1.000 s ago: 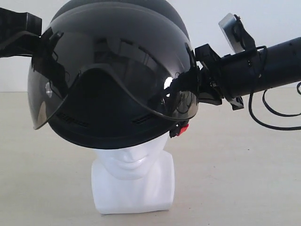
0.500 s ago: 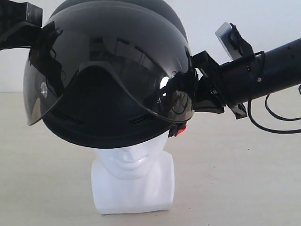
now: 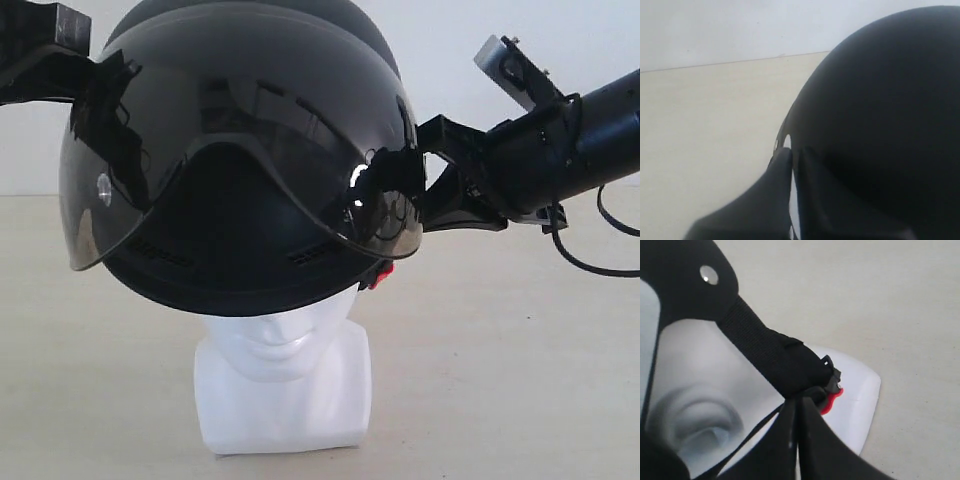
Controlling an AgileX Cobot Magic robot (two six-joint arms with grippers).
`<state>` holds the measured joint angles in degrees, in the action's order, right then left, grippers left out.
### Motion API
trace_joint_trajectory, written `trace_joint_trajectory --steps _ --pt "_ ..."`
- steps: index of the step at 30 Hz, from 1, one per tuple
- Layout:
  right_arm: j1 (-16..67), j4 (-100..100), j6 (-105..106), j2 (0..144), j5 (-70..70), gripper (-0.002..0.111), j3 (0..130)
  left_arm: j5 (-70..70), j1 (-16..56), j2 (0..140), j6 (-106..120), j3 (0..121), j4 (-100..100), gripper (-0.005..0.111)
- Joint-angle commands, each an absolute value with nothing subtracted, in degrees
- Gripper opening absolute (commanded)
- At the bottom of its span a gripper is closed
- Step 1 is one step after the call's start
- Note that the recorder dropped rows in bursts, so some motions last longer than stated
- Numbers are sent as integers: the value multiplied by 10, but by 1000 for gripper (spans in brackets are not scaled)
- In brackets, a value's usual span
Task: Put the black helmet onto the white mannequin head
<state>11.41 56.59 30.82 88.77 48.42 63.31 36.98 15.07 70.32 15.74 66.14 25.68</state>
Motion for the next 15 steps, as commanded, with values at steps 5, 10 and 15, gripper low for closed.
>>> trace_joint_trajectory --steps 5,10,15 --pt "118 514 285 846 478 0 633 373 152 701 164 665 256 16" --pt "118 445 230 818 468 0 633 368 149 669 148 665 242 55" --pt "83 420 217 771 458 0 633 355 149 615 145 665 228 40"
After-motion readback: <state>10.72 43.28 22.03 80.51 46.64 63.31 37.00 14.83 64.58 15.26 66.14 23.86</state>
